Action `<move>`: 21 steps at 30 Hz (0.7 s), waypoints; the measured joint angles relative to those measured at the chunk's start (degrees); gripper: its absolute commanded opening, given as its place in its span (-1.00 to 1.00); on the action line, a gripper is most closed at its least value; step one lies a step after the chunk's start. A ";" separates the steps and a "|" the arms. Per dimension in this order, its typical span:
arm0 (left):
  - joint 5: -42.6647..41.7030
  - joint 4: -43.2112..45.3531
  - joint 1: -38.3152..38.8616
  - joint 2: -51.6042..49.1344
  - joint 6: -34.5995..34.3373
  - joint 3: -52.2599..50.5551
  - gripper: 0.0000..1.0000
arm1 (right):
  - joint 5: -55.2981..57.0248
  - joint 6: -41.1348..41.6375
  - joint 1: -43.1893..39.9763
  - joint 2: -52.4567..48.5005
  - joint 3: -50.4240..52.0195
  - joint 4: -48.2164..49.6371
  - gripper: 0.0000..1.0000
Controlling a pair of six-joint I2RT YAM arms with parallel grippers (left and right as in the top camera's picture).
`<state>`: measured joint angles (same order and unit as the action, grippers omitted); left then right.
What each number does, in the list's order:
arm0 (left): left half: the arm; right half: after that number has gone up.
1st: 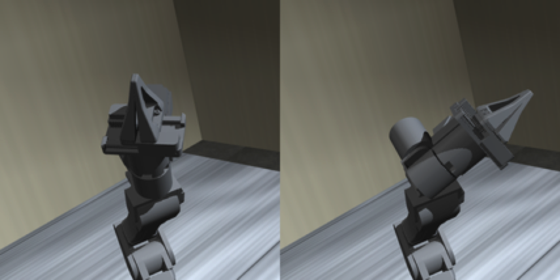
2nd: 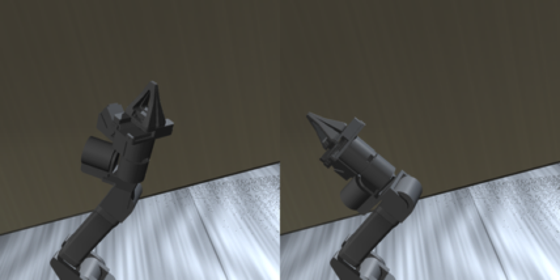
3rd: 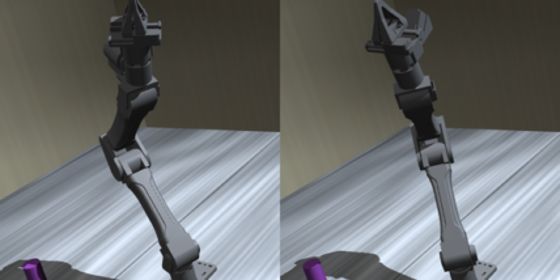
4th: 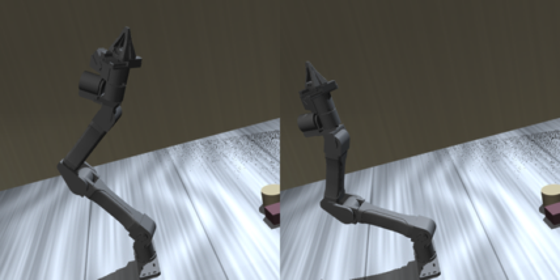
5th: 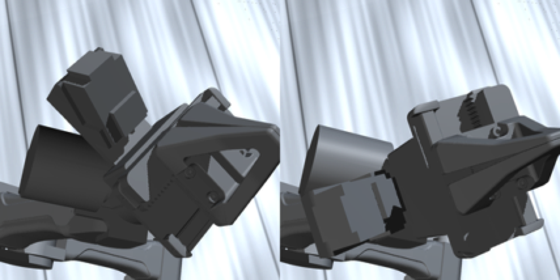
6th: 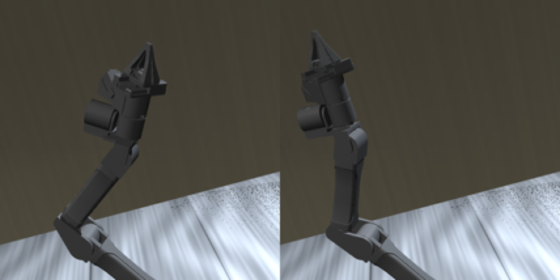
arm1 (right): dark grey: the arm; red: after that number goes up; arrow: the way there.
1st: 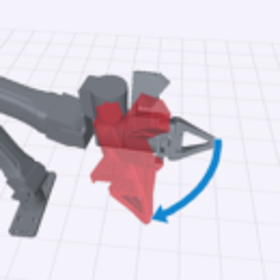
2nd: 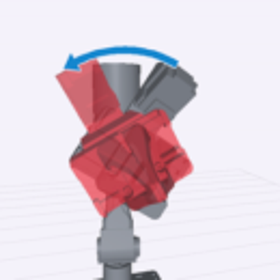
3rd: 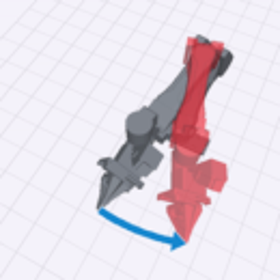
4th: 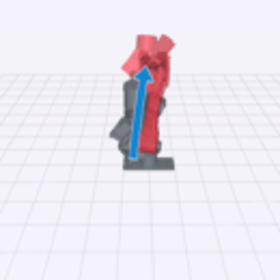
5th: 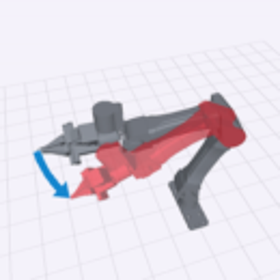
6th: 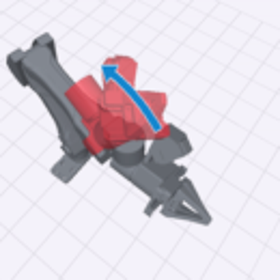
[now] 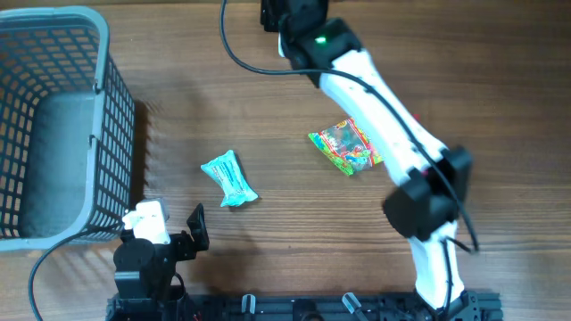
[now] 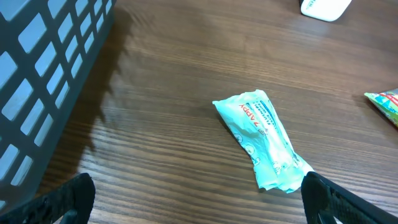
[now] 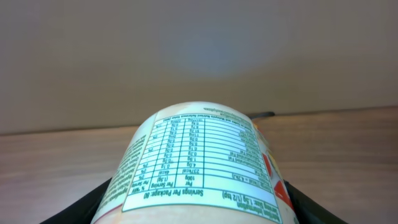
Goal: Scan the item barcode
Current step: 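Carry the jar to the white scanner and hold its label there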
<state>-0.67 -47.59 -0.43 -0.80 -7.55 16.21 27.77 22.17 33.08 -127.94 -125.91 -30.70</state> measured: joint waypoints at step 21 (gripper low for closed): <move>0.00 0.00 0.02 0.00 0.00 0.00 1.00 | -5.51 -8.02 -4.94 -15.43 0.37 17.79 0.09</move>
<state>-0.67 -47.59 -0.40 -0.80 -7.55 16.21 22.26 14.15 28.14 -143.37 -125.54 -12.91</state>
